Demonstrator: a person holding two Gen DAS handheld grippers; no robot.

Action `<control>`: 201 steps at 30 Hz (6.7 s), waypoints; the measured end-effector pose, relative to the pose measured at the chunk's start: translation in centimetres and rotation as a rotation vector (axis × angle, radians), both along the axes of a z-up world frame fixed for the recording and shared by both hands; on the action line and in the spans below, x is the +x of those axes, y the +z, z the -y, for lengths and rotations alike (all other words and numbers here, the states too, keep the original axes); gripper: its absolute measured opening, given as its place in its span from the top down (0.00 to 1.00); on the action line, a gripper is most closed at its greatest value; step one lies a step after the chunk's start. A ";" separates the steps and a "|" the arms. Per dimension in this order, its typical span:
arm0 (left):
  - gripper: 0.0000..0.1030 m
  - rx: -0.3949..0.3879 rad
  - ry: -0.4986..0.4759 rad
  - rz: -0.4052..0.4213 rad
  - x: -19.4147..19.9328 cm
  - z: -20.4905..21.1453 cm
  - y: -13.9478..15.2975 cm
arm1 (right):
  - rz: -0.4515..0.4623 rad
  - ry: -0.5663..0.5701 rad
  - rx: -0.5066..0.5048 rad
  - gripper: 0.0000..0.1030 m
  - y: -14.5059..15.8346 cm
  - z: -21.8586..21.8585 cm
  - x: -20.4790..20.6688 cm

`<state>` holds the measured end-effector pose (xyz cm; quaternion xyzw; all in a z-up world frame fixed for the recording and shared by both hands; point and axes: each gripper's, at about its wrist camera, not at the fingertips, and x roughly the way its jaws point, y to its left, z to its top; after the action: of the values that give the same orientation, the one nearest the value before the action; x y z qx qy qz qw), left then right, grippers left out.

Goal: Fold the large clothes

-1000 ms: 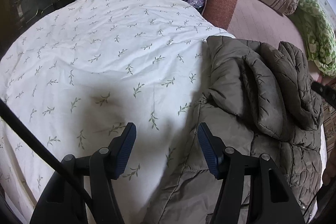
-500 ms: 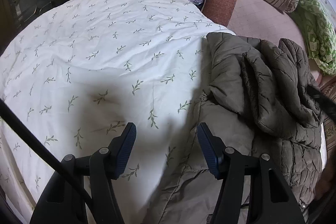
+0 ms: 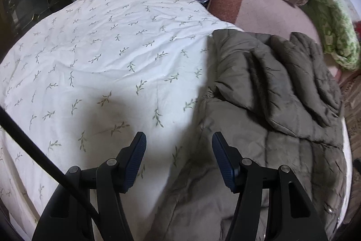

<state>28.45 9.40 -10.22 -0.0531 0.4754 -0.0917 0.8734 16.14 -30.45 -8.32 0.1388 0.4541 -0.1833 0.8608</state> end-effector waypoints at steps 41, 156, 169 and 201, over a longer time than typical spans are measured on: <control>0.41 -0.563 -0.203 -0.386 -15.6 -5.7 -6.0 | 0.171 -0.062 0.792 0.35 -11.8 12.8 -20.4; 0.27 0.204 -0.184 0.053 12.7 29.7 2.2 | 0.183 0.099 0.040 0.16 -2.5 11.0 14.5; 0.25 0.225 -0.154 0.092 17.0 31.1 0.1 | 0.188 0.078 0.128 0.09 -5.0 13.9 19.5; 0.19 0.257 -0.022 0.116 7.7 15.7 3.8 | 0.143 0.078 0.011 0.07 -2.7 8.8 11.5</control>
<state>36.14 -6.27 -6.43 0.0697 0.4326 -0.0424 0.8979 27.64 -39.22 -11.05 0.1385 0.3977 -0.1365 0.8967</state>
